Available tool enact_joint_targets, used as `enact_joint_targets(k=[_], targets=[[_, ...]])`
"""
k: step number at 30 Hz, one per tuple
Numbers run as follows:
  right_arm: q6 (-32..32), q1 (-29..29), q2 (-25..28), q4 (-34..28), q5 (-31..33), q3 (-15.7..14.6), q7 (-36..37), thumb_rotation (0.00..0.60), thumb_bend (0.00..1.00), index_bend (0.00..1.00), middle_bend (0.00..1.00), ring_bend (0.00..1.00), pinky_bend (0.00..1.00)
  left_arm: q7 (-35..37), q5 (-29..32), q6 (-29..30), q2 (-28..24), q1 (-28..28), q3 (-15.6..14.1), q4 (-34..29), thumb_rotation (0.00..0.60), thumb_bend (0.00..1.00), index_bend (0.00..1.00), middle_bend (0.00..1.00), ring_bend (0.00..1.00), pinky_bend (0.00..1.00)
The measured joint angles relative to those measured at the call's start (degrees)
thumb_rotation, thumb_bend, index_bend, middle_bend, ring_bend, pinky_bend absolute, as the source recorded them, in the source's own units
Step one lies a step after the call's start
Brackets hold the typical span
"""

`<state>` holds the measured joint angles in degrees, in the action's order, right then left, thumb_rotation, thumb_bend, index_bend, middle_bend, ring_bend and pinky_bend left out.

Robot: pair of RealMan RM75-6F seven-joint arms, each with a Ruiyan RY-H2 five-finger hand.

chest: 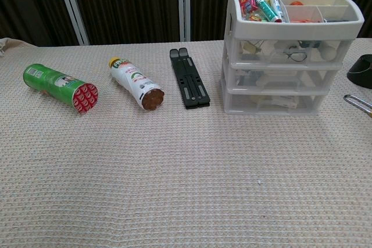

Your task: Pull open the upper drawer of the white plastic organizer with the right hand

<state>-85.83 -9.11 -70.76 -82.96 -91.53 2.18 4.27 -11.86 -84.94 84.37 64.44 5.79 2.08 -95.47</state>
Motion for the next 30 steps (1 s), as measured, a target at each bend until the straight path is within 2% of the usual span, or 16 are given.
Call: enact_joint_targets(k=[20,21,23,25,28,30], targets=[[2.2,-0.5,1.1,-3.9,0.6,-0.2,0.3,0.600,0.11,0.00,0.00,0.00,0.02,4.4,-0.2,0.0,-3.2,-0.2,0.0,-1.1,0.600,0.02,0.00,0.00,0.00,0.00],[2.2,-0.5,1.2,-4.3,0.7,-0.1,0.4,0.600,0.10,0.00,0.02,0.03,0.07,4.6,-0.3,0.2,-3.4,-0.3,0.0,-1.2,0.600,0.02,0.00,0.00,0.00,0.00],[2.1,-0.6,1.2,-5.3,0.8,0.3,0.6,0.600,0.11,0.02,0.14,0.17,0.24,4.8,-0.6,0.8,-3.6,-0.4,0.1,-1.5,0.600,0.02,0.00,0.00,0.00,0.00],[1.8,-0.8,1.0,-6.4,1.0,0.9,0.7,0.600,0.11,0.06,0.37,0.43,0.43,4.9,-1.0,1.4,-3.8,-0.6,0.1,-1.9,0.600,0.02,0.00,0.00,0.00,0.00],[1.7,-1.2,0.5,-8.5,1.5,1.8,0.8,0.600,0.11,0.09,0.61,0.68,0.57,4.8,-1.8,2.0,-4.0,-0.9,0.0,-2.2,0.600,0.02,0.00,0.00,0.00,0.00],[2.2,-1.5,0.3,-10.5,2.1,2.2,0.8,0.600,0.12,0.10,0.70,0.75,0.62,4.6,-1.8,2.0,-4.0,-0.9,-0.1,-2.3,0.600,0.02,0.00,0.00,0.00,0.00]])
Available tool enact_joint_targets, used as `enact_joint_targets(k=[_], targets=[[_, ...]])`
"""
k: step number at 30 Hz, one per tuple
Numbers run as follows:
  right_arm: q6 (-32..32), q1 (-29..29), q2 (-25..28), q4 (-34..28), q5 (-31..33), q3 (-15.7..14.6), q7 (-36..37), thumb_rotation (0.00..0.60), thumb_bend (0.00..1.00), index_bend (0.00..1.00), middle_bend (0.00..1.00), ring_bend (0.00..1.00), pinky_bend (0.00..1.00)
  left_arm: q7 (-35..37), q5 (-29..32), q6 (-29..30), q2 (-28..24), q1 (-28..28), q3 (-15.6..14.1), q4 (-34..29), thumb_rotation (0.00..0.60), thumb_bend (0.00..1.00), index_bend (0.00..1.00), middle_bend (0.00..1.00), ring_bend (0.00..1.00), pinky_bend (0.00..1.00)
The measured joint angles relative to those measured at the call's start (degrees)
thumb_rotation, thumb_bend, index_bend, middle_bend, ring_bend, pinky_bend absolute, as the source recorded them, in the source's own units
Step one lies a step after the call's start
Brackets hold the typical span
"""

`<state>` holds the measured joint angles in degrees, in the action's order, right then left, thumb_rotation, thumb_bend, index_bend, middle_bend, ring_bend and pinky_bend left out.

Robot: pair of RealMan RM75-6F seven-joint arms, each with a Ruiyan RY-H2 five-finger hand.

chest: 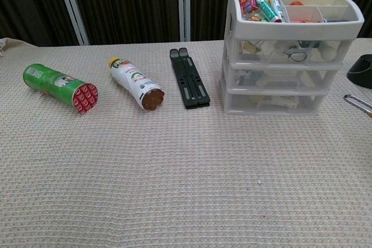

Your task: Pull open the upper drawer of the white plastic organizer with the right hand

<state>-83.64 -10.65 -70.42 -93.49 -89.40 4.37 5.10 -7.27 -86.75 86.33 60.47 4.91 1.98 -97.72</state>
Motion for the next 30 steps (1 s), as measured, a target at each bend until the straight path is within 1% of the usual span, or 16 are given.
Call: enact_joint_targets(k=[1,4,8,13,20,25,30], targets=[[0.4,-0.2,0.0,-1.0,0.3,0.2,0.0,0.600,0.14,0.11,0.73,0.79,0.65,0.0,0.1,-0.1,0.0,0.0,0.0,0.0,0.600,0.02,0.00,0.00,0.00,0.00],[2.0,-1.0,-0.2,-5.0,1.6,0.7,0.5,0.600,0.21,0.11,0.79,0.84,0.68,0.0,0.4,-0.1,0.0,0.0,0.1,0.0,0.600,0.02,0.00,0.00,0.00,0.00],[6.0,-2.4,-0.4,-10.8,4.6,1.3,1.2,0.600,0.25,0.11,0.80,0.85,0.69,0.6,0.4,0.4,-0.1,-0.2,0.3,0.0,0.600,0.02,0.00,0.00,0.00,0.00],[10.7,-4.5,-1.9,-14.7,8.9,2.1,1.8,0.600,0.28,0.12,0.80,0.85,0.69,0.9,-0.2,0.7,-0.1,-0.3,0.2,0.0,0.600,0.02,0.00,0.00,0.00,0.00],[15.2,-7.0,-5.2,-16.8,14.7,3.6,2.9,0.600,0.29,0.12,0.80,0.85,0.69,0.9,-0.2,0.9,-0.1,-0.4,0.3,0.0,0.600,0.02,0.00,0.00,0.00,0.00],[16.9,-8.5,-7.8,-16.6,18.7,5.2,3.3,0.600,0.29,0.13,0.80,0.85,0.69,0.6,-0.5,1.2,0.0,-0.4,0.3,-0.1,0.600,0.02,0.00,0.00,0.00,0.00],[19.3,-9.8,-9.8,-16.0,22.4,6.6,5.6,0.600,0.29,0.13,0.80,0.85,0.69,0.6,-0.7,1.4,0.0,-0.5,0.3,-0.1,0.600,0.02,0.00,0.00,0.00,0.00]])
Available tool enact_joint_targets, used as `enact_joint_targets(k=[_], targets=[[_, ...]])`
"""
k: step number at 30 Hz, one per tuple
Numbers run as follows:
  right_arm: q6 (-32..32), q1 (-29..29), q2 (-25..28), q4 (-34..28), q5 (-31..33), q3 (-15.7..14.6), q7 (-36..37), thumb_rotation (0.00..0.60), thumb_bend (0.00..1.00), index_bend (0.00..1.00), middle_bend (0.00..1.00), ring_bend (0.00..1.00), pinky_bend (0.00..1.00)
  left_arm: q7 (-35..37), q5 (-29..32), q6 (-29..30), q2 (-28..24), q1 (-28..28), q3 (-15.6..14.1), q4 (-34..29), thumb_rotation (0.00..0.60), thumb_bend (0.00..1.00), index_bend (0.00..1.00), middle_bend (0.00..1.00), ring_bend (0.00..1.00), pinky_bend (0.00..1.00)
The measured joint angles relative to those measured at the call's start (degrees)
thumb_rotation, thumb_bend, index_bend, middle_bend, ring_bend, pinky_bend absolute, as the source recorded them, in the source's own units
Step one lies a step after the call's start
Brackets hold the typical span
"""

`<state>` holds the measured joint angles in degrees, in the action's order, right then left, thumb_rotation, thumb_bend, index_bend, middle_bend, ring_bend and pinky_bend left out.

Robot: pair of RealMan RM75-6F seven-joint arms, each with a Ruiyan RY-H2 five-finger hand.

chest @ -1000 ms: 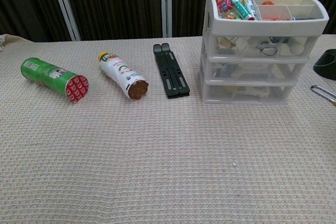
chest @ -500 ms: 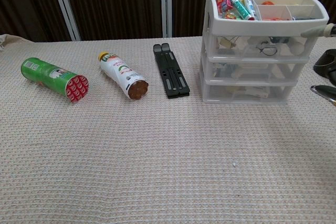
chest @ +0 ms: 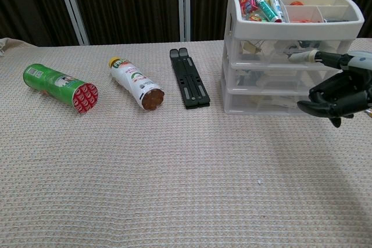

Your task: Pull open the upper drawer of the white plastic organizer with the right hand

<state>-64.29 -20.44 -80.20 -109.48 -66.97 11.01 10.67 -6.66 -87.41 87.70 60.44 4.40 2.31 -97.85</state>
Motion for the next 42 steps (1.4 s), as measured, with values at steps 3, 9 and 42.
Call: enact_joint_targets(k=[3,9,42], targets=[[0.8,-0.5,-1.1,0.9,1.8,1.0,1.5,0.600,0.29,0.13,0.80,0.85,0.69,-0.2,-0.1,-0.1,0.0,0.0,-0.1,0.0,0.600,0.02,0.00,0.00,0.00,0.00],[2.4,-1.3,-2.7,2.9,4.1,2.3,4.4,0.600,0.29,0.10,0.80,0.85,0.69,-0.3,-0.2,-0.2,0.1,0.1,-0.1,0.1,0.600,0.02,0.00,0.00,0.00,0.00],[3.1,-1.5,-10.1,10.1,7.3,7.8,16.8,0.600,0.29,0.16,0.80,0.85,0.69,0.0,-0.1,-0.7,0.2,0.3,0.0,0.0,0.600,0.02,0.00,0.00,0.00,0.00]])
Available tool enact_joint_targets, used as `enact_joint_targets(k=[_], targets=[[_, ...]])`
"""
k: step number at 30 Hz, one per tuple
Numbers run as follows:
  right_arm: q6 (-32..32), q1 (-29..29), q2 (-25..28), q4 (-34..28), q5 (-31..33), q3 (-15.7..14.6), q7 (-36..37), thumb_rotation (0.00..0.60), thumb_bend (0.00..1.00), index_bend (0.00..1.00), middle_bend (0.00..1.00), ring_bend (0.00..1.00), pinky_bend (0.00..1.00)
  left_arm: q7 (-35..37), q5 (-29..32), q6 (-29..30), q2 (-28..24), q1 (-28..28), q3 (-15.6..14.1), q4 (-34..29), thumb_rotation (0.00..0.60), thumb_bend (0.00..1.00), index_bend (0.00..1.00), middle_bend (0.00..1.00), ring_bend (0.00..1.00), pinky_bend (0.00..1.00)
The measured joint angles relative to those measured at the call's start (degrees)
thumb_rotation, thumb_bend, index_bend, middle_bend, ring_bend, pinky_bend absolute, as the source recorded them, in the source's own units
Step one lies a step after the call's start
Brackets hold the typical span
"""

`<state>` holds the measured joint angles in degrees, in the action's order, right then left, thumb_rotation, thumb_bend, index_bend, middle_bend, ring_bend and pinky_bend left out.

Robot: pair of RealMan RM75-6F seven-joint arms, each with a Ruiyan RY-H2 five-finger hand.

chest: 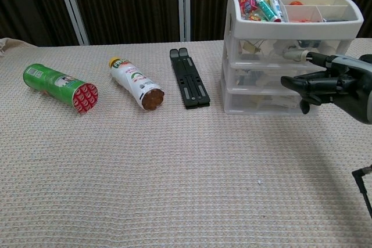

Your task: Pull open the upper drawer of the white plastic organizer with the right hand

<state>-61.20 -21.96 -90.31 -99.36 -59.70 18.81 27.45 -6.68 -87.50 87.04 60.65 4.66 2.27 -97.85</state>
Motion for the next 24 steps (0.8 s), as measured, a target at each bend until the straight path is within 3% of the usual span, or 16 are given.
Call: enact_joint_targets(k=[24], targets=[[0.7,-0.3,-3.0,1.7,1.2,1.2,1.4,0.600,0.29,0.22,0.80,0.85,0.69,0.4,0.0,0.0,0.0,0.0,0.0,0.1,0.600,0.02,0.00,0.00,0.00,0.00]])
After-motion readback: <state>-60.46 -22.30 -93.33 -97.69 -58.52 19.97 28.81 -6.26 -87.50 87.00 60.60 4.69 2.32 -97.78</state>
